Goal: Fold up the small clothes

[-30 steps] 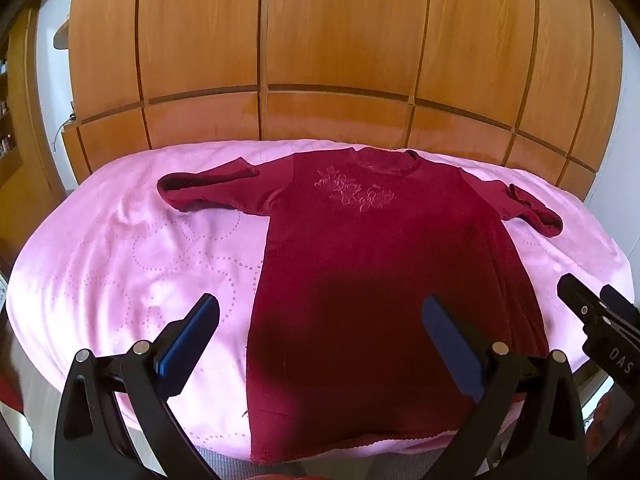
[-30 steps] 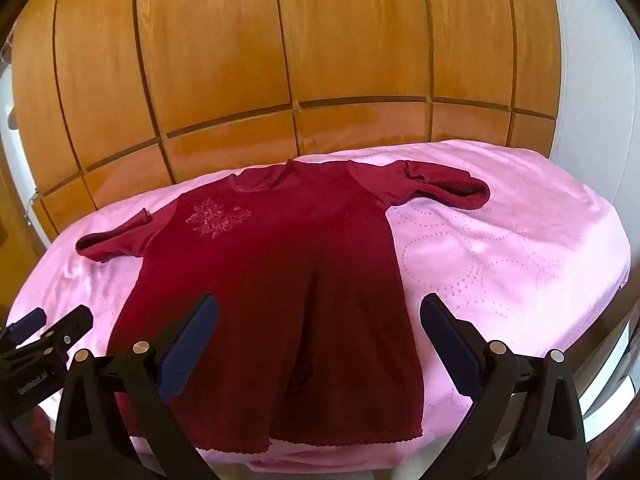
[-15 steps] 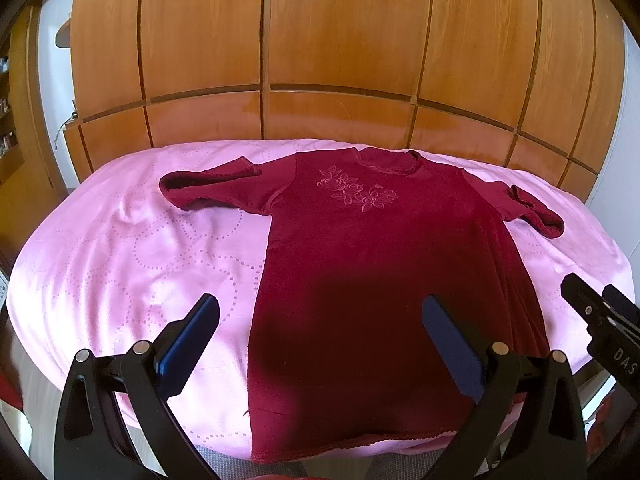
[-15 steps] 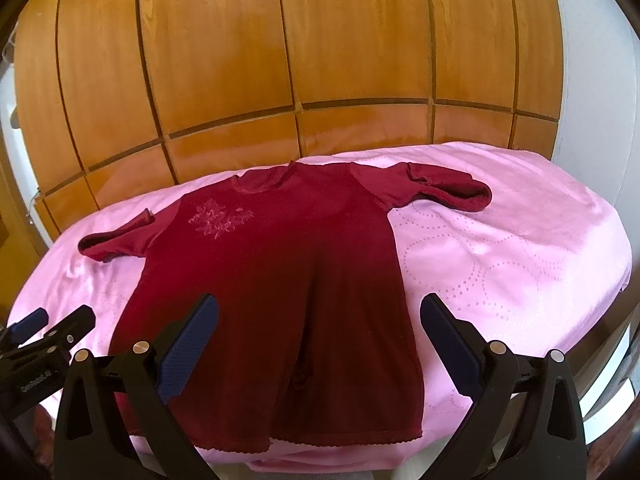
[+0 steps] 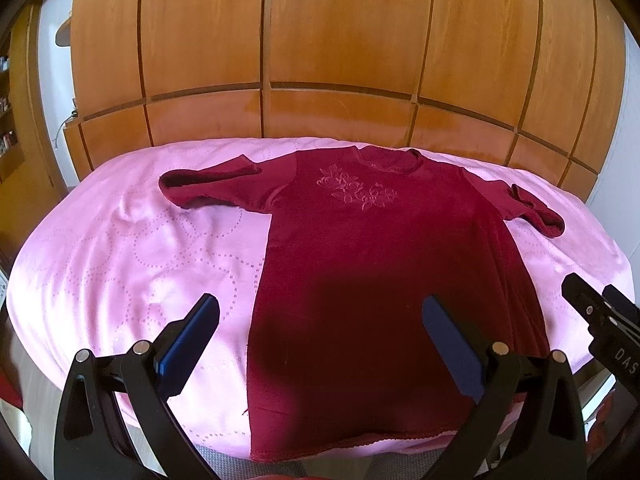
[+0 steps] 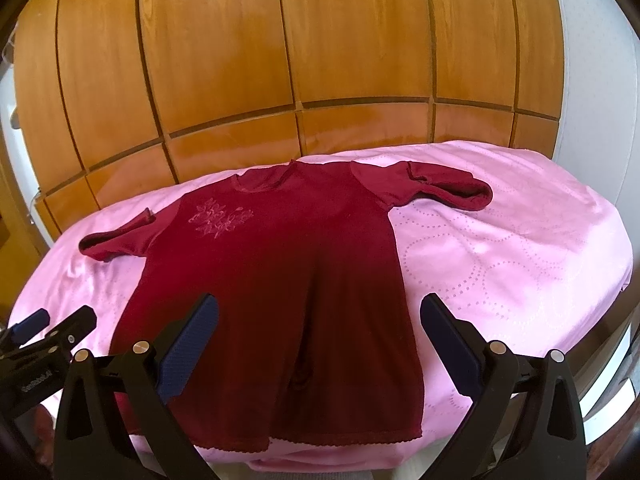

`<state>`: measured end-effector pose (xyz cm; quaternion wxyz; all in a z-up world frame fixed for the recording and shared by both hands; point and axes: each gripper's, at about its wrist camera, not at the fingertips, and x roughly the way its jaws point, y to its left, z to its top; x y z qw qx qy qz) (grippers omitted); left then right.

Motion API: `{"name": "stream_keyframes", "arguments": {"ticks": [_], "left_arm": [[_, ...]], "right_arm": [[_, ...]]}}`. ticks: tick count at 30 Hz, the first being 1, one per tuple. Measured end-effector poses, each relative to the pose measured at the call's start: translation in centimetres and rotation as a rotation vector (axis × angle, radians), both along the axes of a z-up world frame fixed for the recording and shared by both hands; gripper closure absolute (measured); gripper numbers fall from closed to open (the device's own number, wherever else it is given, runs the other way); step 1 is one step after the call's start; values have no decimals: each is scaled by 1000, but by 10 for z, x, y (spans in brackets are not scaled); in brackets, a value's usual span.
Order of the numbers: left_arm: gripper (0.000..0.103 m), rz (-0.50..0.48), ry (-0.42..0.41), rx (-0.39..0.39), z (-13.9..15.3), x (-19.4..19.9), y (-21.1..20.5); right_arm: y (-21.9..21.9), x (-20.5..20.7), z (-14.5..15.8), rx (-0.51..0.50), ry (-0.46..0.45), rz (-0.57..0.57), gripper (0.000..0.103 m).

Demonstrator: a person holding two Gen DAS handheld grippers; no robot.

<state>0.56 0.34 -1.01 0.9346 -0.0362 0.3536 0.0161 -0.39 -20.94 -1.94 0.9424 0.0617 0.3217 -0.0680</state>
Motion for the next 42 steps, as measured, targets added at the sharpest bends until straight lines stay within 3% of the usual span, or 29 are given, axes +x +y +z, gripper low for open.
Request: {"name": "stream_keyframes", "arguments": {"ticks": [33, 35, 37, 40, 42], "left_arm": [[2, -9, 19, -1, -6, 2, 1], [2, -36, 52, -31, -10, 6, 5], [2, -97, 112, -126, -17, 12, 14], [2, -60, 136, -220, -29, 14, 33], [2, -46, 147, -221, -39, 16, 40]], "right_arm": [[-2, 1, -2, 7, 3, 16, 3], [-7, -1, 1, 20, -27, 7, 3], [-17, -6, 10, 51, -114, 18, 3], [-29, -16, 23, 41, -258, 45, 3], [-40, -15, 23, 43, -258, 46, 3]]}}
